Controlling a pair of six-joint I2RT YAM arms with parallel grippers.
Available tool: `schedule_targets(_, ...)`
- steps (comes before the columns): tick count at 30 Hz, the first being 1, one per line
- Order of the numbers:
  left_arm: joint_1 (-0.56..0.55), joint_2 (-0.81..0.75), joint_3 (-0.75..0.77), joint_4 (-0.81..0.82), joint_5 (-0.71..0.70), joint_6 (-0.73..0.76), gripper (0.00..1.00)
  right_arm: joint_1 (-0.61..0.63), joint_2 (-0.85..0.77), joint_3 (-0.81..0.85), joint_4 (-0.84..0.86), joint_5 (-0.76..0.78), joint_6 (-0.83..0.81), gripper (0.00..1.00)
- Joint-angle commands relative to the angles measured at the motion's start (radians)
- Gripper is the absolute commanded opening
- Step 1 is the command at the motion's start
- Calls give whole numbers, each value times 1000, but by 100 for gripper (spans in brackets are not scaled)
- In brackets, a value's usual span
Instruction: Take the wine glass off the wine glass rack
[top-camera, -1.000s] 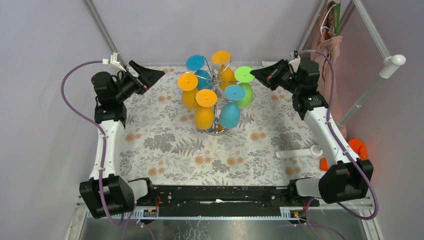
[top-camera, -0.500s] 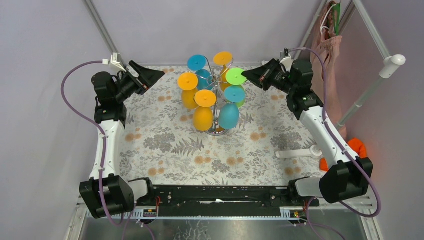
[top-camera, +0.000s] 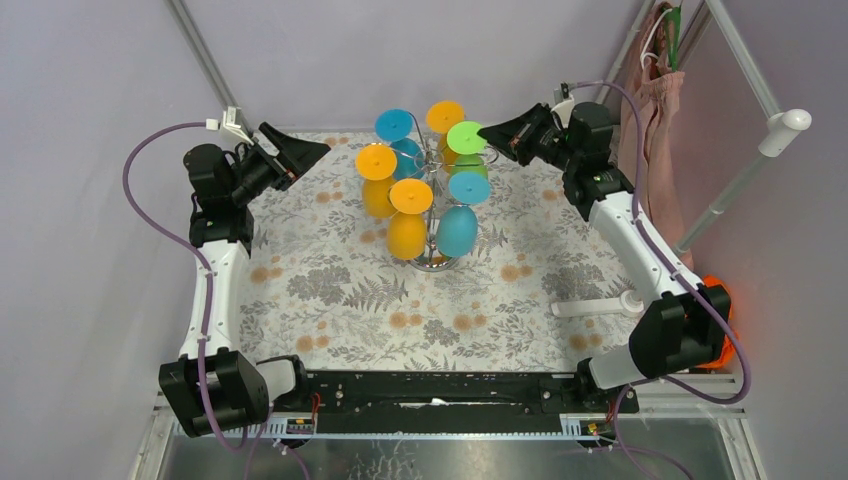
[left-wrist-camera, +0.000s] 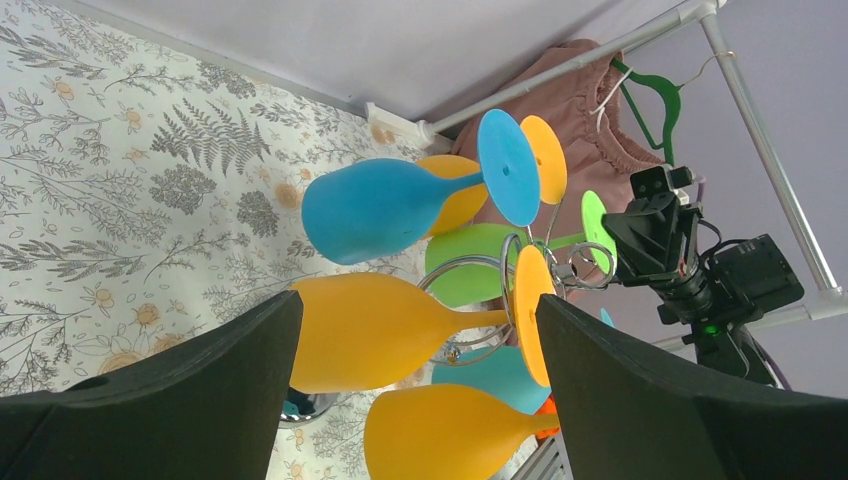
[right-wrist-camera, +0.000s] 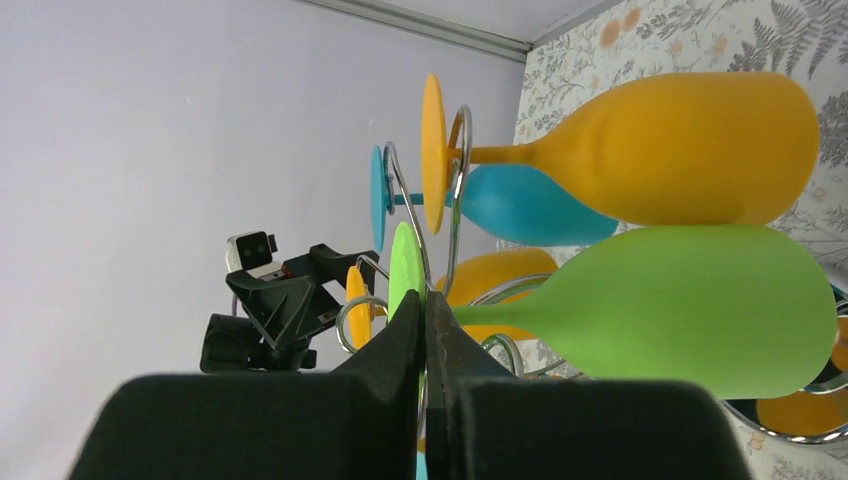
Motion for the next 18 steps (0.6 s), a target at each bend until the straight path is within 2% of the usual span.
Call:
schedule_targets(1, 7, -9, 5, -28, 0, 27, 95, -4, 18, 91, 13, 58, -58, 0)
schedule_targets(7, 7, -16, 12, -35, -6, 42, 95, -72, 33, 118, -9, 65, -75, 0)
schedule_targets(14, 6, -11, 16, -50, -12, 43, 95, -170, -21, 76, -28, 76, -102, 0)
schedule_targets(18, 6, 5, 44, -40, -22, 38, 95, -189, -71, 141, -107, 137, -179, 0)
